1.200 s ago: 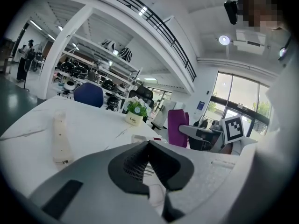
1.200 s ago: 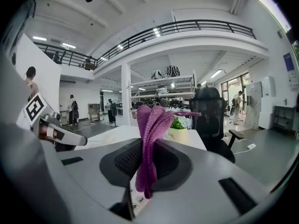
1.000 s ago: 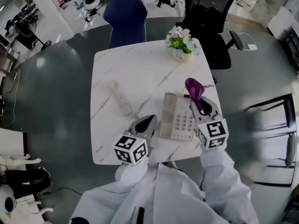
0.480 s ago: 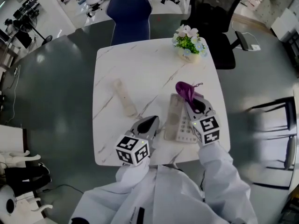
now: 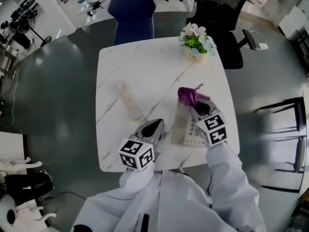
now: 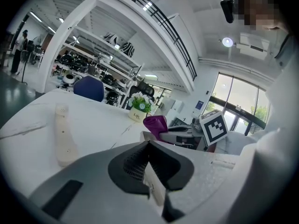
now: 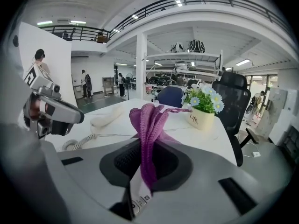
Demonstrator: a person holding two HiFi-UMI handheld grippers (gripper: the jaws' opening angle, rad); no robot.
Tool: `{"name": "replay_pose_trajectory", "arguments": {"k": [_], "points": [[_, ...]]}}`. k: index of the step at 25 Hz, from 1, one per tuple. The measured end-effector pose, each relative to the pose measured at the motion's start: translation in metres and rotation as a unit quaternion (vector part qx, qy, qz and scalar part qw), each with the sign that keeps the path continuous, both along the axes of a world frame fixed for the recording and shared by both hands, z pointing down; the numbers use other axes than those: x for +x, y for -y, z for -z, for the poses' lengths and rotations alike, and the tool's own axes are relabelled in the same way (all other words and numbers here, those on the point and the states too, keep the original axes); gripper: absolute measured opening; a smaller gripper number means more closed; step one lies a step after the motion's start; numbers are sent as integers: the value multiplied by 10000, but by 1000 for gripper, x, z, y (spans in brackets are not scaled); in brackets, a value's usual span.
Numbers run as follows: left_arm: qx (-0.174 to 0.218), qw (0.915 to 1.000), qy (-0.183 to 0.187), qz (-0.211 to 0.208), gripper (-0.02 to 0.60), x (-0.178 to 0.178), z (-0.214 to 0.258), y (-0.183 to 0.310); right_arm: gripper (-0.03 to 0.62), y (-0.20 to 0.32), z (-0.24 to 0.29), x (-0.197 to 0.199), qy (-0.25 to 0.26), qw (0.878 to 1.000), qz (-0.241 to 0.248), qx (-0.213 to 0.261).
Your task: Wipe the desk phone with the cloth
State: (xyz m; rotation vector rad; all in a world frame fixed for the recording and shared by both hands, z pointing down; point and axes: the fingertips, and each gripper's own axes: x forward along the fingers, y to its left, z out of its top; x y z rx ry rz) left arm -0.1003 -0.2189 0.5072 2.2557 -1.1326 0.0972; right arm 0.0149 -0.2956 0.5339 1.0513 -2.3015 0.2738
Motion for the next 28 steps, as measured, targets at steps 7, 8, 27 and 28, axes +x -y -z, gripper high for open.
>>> {"name": "replay_pose_trajectory", "arguments": {"k": [7, 8, 27, 28], "points": [[-4, 9999, 2, -108, -3, 0, -2, -2, 40, -2, -3, -3, -155, 9998, 47, -112], [-10, 9999, 5, -128, -3, 0, -3, -3, 40, -2, -3, -3, -162, 9998, 49, -125], [-53, 9996, 53, -258, -3, -2, -7, -23, 40, -30, -10, -9, -509, 9978, 291, -304], [-48, 9997, 58, -246, -3, -2, -6, -25, 40, -32, -10, -10, -539, 9975, 316, -320]]}}
